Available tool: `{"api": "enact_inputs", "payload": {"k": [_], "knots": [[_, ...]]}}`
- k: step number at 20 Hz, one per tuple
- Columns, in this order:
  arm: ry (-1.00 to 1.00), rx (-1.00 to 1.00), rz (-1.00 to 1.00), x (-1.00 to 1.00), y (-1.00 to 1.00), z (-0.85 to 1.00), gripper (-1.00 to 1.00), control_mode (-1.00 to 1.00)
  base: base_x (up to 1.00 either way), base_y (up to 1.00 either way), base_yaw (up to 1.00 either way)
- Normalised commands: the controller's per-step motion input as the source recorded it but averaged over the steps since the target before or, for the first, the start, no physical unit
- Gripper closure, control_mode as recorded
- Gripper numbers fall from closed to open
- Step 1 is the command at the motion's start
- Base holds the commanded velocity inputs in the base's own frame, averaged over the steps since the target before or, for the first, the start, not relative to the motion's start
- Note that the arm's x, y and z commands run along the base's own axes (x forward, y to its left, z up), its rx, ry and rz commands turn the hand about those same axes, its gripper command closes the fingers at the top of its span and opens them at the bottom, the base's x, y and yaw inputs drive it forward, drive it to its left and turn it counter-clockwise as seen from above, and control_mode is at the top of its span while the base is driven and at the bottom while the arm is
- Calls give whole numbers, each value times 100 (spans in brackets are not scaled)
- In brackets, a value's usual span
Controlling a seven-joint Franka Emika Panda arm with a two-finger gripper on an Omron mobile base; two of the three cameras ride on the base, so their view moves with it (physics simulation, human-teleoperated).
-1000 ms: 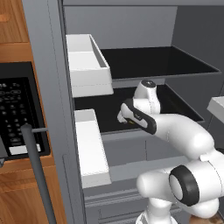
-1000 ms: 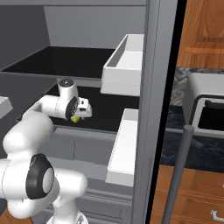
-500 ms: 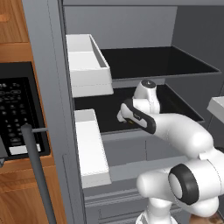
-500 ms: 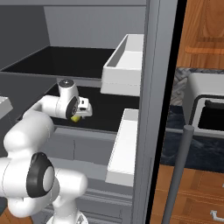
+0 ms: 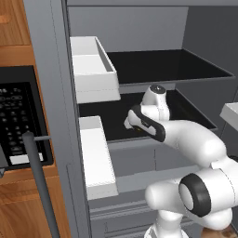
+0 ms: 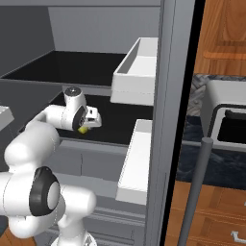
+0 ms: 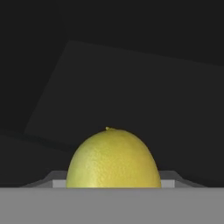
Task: Retrieve a lemon from the fridge and place it on the cutting board with the fish.
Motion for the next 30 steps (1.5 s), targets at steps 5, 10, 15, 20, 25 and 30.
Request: {"api": "enact_inputs", "payload": {"k": [5, 10, 15, 20, 25, 30], "knots": [[0, 0, 0, 0, 0, 0, 100, -100, 0, 0, 0], [-3, 0, -4, -56, 0, 17, 100, -100, 0, 0, 0], [-1, -2, -17, -83, 0, 23, 100, -100, 0, 0, 0], [0, 0, -11, -76, -1, 15, 100, -100, 0, 0, 0], [3, 0, -11, -49, -12, 49, 100, -100, 0, 0, 0], [10, 0, -7, -42, -23, 64, 100, -100, 0, 0, 0]]}}
